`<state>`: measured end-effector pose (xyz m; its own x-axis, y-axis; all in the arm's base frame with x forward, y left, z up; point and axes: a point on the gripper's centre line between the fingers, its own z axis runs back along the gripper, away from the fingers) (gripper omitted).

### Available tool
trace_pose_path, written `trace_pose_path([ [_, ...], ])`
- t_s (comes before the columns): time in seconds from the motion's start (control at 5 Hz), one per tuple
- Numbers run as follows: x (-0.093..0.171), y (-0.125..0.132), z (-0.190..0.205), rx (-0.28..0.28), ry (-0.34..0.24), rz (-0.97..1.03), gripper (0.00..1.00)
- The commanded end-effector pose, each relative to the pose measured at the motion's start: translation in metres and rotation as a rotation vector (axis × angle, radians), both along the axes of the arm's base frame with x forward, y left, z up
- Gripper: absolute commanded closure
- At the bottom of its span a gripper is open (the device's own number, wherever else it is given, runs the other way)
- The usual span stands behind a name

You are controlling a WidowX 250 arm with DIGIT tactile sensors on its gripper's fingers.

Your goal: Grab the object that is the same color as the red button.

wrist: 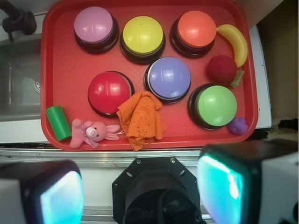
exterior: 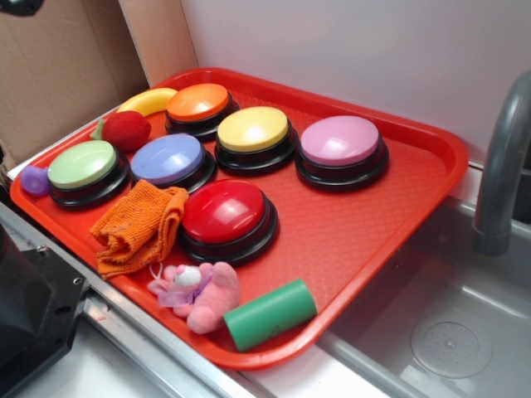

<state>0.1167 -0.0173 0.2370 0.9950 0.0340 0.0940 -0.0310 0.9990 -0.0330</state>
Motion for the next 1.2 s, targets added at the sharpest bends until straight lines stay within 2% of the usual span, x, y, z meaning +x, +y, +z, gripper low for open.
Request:
trace_pose_path([
  [0.0,0.0,0.0,0.0,0.0,0.0,0.0,0.0],
  [0.2,0.015,0.022,-0.013,0.075,0.034,0.018,0.0],
  [0.6,0.035,0.072,-0.04,0.108,0.05,-0.071,0.0],
  [1.0,0.061,0.115,-0.066,0.214,0.023,-0.204,0.0],
])
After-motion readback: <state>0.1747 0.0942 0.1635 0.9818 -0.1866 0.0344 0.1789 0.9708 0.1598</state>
